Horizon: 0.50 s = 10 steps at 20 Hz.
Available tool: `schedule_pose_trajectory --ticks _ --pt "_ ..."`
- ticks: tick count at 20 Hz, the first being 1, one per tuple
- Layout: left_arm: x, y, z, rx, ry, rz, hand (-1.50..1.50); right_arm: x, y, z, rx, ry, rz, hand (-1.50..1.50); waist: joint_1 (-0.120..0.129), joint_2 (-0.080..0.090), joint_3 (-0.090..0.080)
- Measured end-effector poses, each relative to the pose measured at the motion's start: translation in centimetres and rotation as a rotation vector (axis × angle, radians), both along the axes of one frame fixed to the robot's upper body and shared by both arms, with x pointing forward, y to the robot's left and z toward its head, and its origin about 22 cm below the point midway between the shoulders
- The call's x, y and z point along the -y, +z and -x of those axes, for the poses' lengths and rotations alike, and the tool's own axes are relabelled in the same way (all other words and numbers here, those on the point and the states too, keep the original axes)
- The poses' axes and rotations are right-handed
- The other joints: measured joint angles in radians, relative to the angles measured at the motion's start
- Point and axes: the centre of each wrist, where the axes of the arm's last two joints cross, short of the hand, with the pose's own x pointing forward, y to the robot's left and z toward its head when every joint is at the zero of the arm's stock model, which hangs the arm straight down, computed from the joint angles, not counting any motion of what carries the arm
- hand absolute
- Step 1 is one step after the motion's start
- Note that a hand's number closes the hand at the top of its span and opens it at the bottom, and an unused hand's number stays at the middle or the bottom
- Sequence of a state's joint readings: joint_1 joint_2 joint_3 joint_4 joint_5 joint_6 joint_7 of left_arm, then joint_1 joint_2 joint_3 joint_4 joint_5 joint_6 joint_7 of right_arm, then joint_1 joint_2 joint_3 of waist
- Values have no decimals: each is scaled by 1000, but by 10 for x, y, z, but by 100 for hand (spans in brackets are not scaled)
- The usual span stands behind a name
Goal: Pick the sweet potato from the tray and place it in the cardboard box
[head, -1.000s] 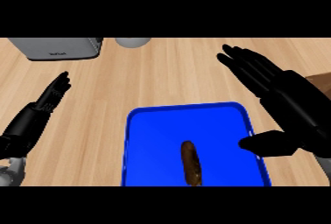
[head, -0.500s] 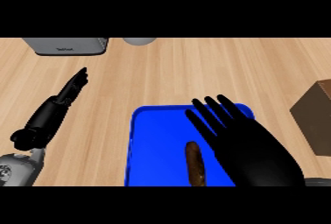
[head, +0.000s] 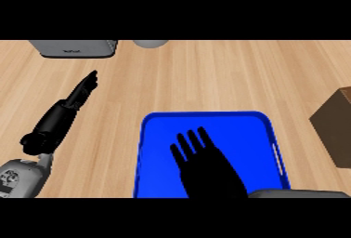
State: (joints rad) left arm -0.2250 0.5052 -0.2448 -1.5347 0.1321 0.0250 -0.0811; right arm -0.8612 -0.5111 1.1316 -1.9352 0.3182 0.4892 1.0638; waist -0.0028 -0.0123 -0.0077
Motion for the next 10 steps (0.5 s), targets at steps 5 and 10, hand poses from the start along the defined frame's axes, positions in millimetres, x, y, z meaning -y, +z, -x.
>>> schedule_pose_trajectory --ticks 5,10 --pt "-3 -1 -2 4 7 -2 0 -30 -22 -7 -43 -31 72 -150 -1 0 1" --pt "-3 -5 1 3 9 -1 0 -53 -41 -5 -82 -66 113 -150 -6 -1 2"
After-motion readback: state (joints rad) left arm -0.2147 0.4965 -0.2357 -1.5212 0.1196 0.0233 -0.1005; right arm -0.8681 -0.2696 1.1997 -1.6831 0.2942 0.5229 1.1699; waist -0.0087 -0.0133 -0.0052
